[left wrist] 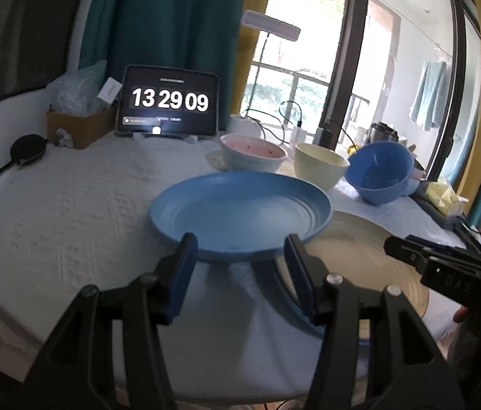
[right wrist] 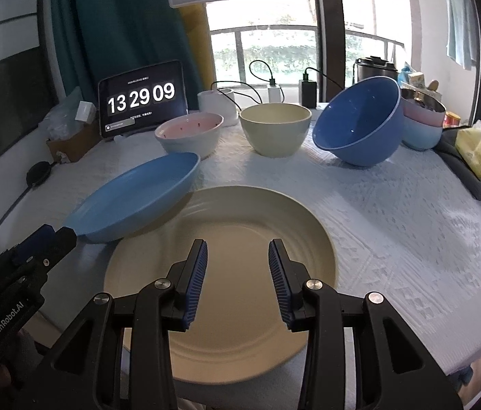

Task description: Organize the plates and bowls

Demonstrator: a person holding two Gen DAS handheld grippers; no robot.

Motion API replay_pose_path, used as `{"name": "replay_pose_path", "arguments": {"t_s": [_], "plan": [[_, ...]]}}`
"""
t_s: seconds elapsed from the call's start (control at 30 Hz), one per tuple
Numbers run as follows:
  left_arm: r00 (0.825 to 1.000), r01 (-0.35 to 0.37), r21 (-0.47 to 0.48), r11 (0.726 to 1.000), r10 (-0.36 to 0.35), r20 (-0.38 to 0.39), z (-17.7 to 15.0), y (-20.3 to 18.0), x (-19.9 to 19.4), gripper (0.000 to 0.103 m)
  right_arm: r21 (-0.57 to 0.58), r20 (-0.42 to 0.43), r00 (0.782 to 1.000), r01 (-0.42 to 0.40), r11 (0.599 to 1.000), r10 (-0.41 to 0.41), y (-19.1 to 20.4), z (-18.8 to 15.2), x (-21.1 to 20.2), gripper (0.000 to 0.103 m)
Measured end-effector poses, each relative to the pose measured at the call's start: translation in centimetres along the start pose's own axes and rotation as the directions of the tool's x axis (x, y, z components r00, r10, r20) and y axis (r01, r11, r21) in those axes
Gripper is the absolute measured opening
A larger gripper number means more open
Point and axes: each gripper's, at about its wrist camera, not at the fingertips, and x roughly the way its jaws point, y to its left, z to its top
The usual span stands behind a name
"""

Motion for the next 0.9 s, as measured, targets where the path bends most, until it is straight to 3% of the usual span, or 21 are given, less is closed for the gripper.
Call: {"name": "replay_pose_path", "arguments": {"t_s": [0.63, 0.73, 0.9], "plan": [[0.998, -0.065, -0.056, 0.996, 0.066, 0.021, 0.6, 3.8, 1.2, 0.055, -0.041, 0.013, 1.000, -0.027, 0.999, 0.028, 2.4, 1.6, 1.5, 0.041], [0.998, -0.065, -0.058, 0.996, 0.066, 0.019, 0.8, 4.1, 1.5, 0.055, -0.039, 0.020, 0.999, -0.033, 0.999, 0.034, 2.6, 2.1, 1.8, 0.049], [0.997, -0.075, -0.066, 0.995, 0.076, 0.015, 1.0, 4.6, 2.0, 0.055, -0.038, 0.034, 0.999, -0.039, 0.999, 0.041, 3.0, 2.8, 2.1, 0.050]]}}
